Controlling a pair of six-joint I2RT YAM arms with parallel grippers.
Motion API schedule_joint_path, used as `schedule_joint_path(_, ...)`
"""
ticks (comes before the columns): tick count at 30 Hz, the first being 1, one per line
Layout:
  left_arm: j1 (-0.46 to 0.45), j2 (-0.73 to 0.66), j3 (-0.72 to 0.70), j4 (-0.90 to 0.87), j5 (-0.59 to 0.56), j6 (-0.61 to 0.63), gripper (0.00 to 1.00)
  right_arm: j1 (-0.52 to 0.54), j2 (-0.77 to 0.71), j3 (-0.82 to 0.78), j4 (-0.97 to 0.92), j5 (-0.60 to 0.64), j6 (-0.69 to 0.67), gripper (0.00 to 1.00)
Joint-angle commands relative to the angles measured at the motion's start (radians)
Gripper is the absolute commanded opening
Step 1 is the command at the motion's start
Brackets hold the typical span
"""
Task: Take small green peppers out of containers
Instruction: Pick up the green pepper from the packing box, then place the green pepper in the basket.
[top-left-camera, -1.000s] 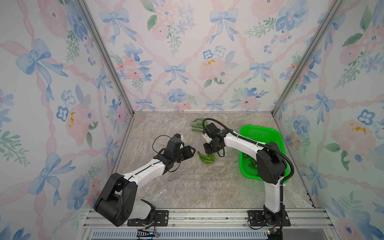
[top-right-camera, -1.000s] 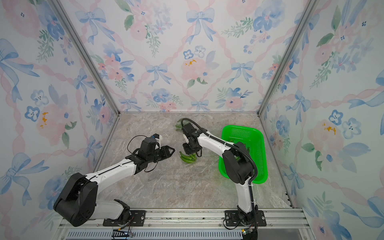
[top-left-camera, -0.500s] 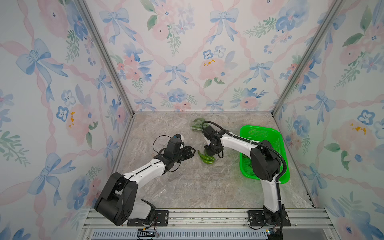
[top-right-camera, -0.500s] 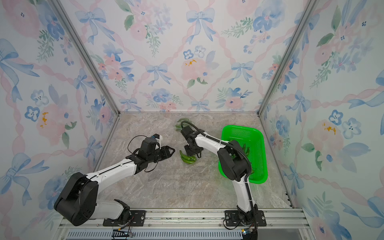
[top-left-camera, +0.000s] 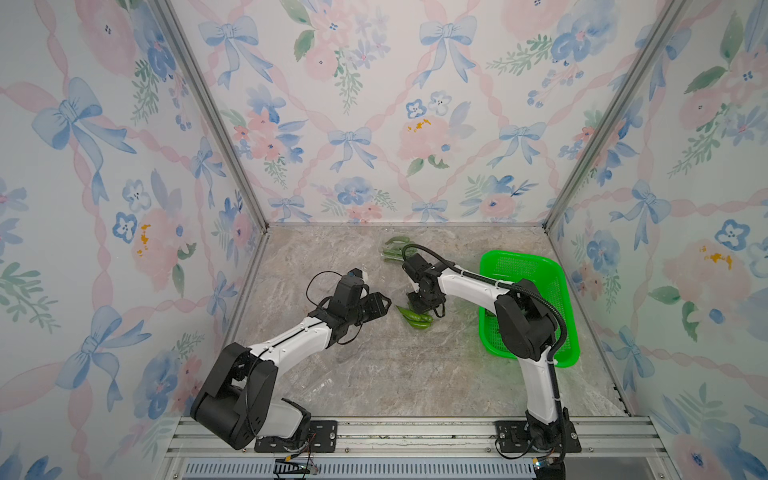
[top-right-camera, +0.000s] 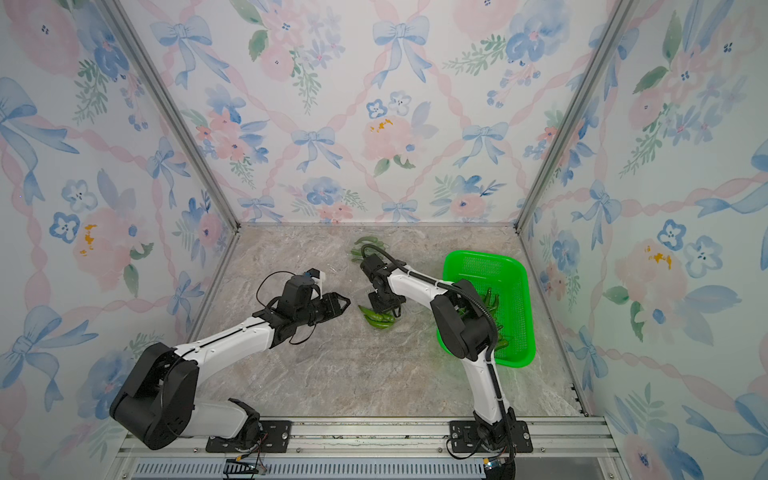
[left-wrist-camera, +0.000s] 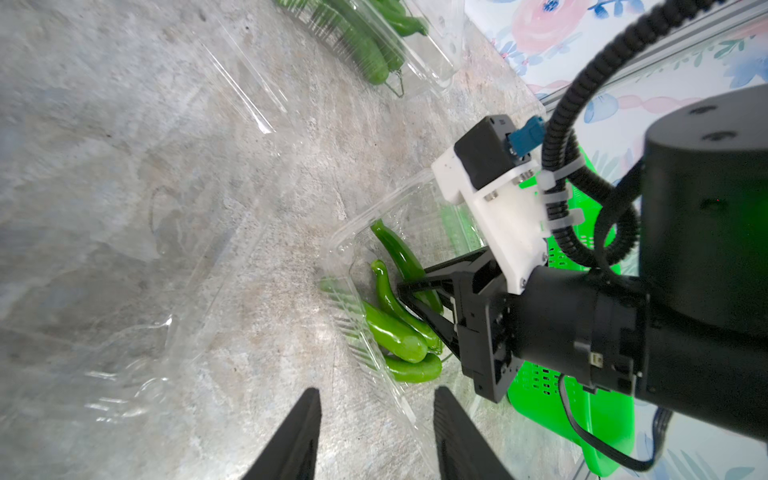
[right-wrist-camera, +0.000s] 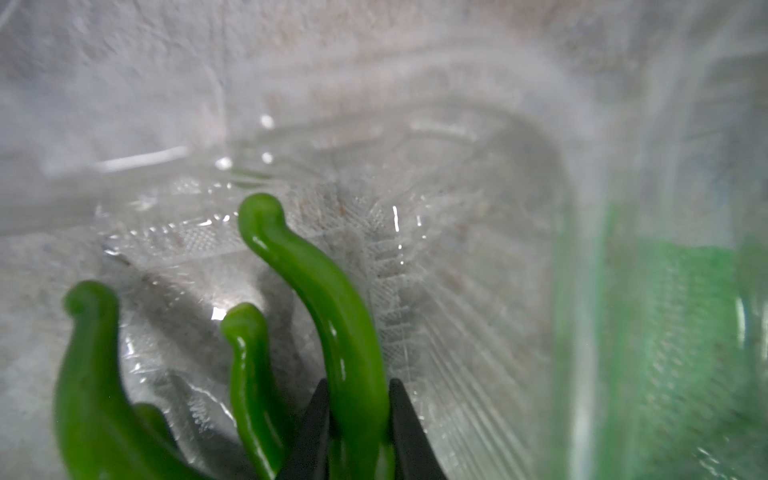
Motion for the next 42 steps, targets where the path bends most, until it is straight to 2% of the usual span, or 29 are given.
schedule_joint_path(1, 0.002, 0.02, 0.026, 0.004, 0.01, 0.02, 0.47, 0.009, -0.12, -0.015, -0.021, -0.002, 0.016, 0.13)
schedule_joint_path(7, -0.013, 0.046, 0.074, 0.003, 0.014, 0.023, 0.48, -0.014, -0.312, -0.059, -0.021, -0.009, 0.035, 0.13)
schedule_joint_path(12, -0.078, 0.12, 0.182, 0.002, 0.004, 0.032, 0.48, -0.097, -0.526, -0.156, 0.01, 0.008, 0.065, 0.13)
schedule_joint_path(16, -0.169, 0.206, 0.309, 0.001, -0.026, 0.044, 0.48, -0.265, -0.689, -0.304, 0.08, -0.027, 0.102, 0.13)
schedule_joint_path(20, -0.249, 0.328, 0.452, -0.001, -0.006, 0.054, 0.48, -0.474, -0.79, -0.44, 0.111, -0.08, 0.12, 0.14)
schedule_joint_path(24, -0.309, 0.443, 0.56, -0.003, 0.03, 0.055, 0.47, -0.637, -0.81, -0.547, 0.132, -0.11, 0.138, 0.14)
schedule_joint_path(27, -0.339, 0.492, 0.601, -0.006, 0.039, 0.055, 0.46, -0.707, -0.775, -0.607, 0.158, -0.127, 0.152, 0.14)
schedule_joint_path(29, -0.347, 0.504, 0.607, -0.008, 0.047, 0.059, 0.46, -0.72, -0.736, -0.621, 0.151, -0.099, 0.151, 0.19)
schedule_joint_path(32, -0.342, 0.487, 0.586, -0.015, 0.029, 0.069, 0.47, -0.722, -0.7, -0.638, 0.14, -0.03, 0.144, 0.17)
schedule_joint_path(36, -0.329, 0.469, 0.567, -0.016, 0.031, 0.073, 0.46, -0.746, -0.668, -0.635, 0.102, -0.024, 0.131, 0.24)
schedule_joint_path(38, -0.326, 0.46, 0.562, -0.018, 0.026, 0.077, 0.46, -0.755, -0.67, -0.643, 0.103, -0.021, 0.132, 0.23)
schedule_joint_path(40, -0.319, 0.449, 0.553, -0.021, 0.025, 0.08, 0.47, -0.762, -0.691, -0.647, 0.107, -0.08, 0.125, 0.5)
schedule_joint_path(41, -0.314, 0.438, 0.545, -0.021, 0.021, 0.08, 0.47, -0.754, -0.705, -0.64, 0.094, -0.083, 0.127, 0.57)
schedule_joint_path(42, -0.306, 0.424, 0.532, -0.023, 0.014, 0.079, 0.47, -0.743, -0.725, -0.634, 0.085, -0.074, 0.124, 0.58)
